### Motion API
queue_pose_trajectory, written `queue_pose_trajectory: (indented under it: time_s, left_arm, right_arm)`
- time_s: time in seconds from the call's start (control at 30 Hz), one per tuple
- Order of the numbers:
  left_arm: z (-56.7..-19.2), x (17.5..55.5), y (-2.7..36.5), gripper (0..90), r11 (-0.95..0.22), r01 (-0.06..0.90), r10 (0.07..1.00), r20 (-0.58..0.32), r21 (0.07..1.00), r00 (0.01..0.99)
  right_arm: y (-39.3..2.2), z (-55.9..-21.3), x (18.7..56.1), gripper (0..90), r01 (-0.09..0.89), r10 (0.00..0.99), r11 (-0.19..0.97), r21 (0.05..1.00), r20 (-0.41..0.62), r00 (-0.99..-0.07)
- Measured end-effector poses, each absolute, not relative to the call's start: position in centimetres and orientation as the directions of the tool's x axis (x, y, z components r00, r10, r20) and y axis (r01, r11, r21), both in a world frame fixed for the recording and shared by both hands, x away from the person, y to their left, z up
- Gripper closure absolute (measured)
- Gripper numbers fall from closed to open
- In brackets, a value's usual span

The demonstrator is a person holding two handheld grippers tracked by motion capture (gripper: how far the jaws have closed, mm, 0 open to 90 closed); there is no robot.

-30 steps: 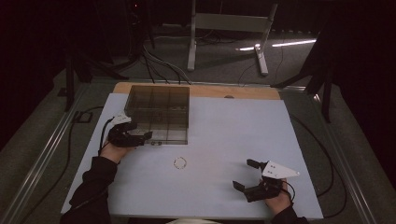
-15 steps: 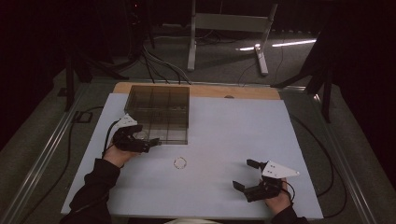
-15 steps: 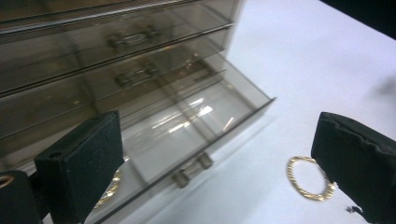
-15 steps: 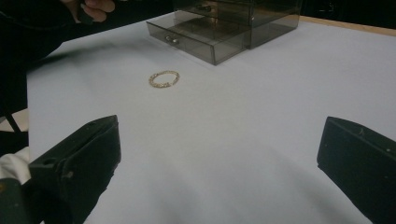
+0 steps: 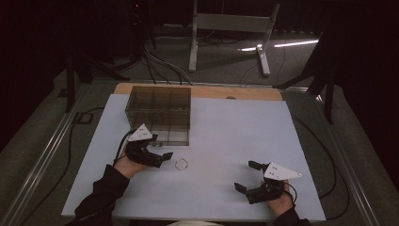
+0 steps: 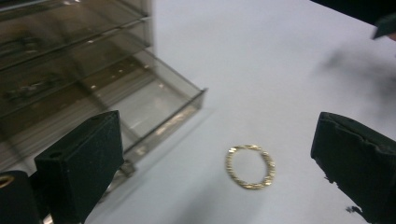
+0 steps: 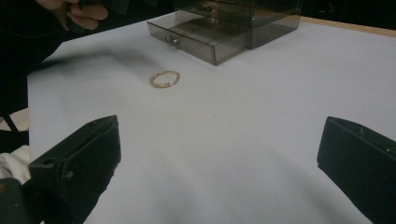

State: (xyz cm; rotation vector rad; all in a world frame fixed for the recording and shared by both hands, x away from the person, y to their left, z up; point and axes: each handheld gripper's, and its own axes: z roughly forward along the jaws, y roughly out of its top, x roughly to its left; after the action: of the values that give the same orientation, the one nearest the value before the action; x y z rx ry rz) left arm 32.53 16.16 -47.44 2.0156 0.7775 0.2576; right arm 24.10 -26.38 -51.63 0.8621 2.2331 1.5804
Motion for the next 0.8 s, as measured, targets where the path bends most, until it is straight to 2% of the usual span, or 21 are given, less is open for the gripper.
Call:
queue_pose_trajectory:
  time_s: [0.43, 0.7, 0.8]
  left_arm:
    - [-48.1, 31.3, 14.4, 5.8, -0.429, 0.377, 0.535, -0.105, 0.820, 0.838]
    - [-49.1, 30.6, 12.7, 7.5, -0.511, 0.333, 0.468, -0.068, 0.792, 0.881]
    - [-49.4, 30.4, 12.4, 11.1, -0.529, 0.323, 0.445, -0.068, 0.784, 0.893]
  right_arm:
    - [-26.4, -51.6, 24.1, 0.0, 0.313, 0.608, 0.226, 0.922, 0.117, -0.785]
    - [-26.4, -51.6, 24.0, 0.0, 0.307, 0.606, 0.227, 0.924, 0.113, -0.788]
    - [-26.4, -51.6, 24.0, 0.0, 0.313, 0.606, 0.227, 0.922, 0.118, -0.787]
